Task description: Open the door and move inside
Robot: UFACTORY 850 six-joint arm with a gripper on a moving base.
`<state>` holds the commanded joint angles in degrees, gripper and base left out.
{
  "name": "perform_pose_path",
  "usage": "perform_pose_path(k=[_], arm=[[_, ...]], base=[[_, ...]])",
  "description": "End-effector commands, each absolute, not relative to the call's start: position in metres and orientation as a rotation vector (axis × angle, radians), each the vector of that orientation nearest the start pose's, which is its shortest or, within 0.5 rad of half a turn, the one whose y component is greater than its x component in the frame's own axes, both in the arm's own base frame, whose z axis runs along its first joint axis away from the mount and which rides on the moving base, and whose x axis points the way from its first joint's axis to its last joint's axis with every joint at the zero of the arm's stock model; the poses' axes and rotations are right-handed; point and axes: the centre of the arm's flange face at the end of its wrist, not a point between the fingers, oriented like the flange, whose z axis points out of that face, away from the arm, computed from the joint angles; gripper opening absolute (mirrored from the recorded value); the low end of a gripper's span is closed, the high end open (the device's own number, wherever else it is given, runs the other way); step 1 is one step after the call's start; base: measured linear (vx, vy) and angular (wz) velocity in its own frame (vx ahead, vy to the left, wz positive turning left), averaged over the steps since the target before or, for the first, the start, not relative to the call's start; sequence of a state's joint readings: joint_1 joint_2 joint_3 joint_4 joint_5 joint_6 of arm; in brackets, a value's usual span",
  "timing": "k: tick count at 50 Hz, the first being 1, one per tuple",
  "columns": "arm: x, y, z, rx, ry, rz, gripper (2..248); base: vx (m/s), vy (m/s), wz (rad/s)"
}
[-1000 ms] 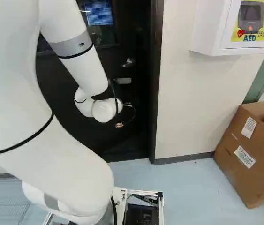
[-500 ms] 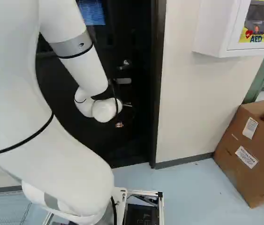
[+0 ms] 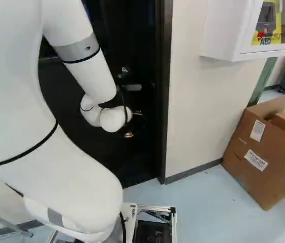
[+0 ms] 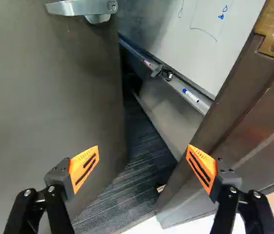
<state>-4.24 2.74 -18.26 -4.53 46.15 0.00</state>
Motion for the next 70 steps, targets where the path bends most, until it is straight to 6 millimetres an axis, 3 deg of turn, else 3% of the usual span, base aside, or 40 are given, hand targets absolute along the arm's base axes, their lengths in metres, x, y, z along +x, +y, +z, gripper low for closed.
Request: perform_pose_path(k=[70], arm=[[0.3562,-0.0213,0.3746,-2.638,-0.024,-1.749,247]], base=[[0.058,0.132,-0.027]])
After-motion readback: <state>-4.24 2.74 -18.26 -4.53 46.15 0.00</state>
